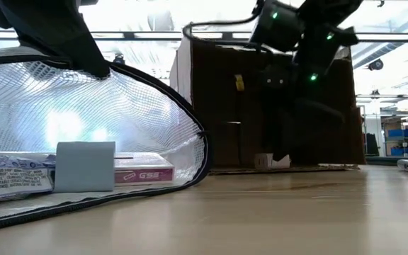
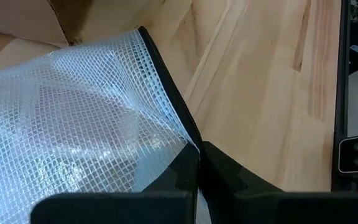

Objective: Unpack boxes
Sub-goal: Put the pink charger adapter into the white zip bag

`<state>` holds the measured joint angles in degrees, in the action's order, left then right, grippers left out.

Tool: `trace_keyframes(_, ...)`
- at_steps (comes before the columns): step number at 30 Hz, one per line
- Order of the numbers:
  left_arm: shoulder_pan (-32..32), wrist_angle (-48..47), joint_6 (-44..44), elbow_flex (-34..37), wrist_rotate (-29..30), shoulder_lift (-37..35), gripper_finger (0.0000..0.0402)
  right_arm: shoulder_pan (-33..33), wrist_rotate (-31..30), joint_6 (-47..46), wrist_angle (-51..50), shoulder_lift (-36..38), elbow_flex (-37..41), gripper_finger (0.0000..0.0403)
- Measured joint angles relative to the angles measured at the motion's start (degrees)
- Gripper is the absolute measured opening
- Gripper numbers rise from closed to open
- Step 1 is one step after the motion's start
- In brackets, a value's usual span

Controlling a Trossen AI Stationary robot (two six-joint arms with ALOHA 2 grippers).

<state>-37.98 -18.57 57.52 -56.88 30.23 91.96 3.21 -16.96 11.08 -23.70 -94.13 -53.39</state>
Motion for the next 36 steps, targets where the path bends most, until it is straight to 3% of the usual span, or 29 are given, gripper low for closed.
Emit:
trace_keyframes(7,0.0,0.0,0.0,0.0,0.8,0.0,0.0000,-6.1,9.5,3.3,0.6,-1.4,-0.1,0.0255)
trace_keyframes(16,0.1,0.1,0.0,0.0,0.8,0.0,0.0000,-7.9,10.7,3.7,0.8,-4.2,-0.2,0.0256)
trace_keyframes(23,0.2,0.1,0.0,0.0,0.8,0.0,0.0000,-7.8,11.5,0.9,-0.7,-3.4,-1.0,0.0176)
trace_keyframes(28,0.2,0.1,-0.2,0.0,1.3,0.0,0.0000,-6.4,11.2,-1.9,-2.9,-3.2,-3.1,0.0176)
trace_keyframes(36,0.3,0.1,-1.5,0.0,9.9,0.0,0.0000,2.8,11.4,-7.4,-4.6,-3.2,-7.4,0.0176)
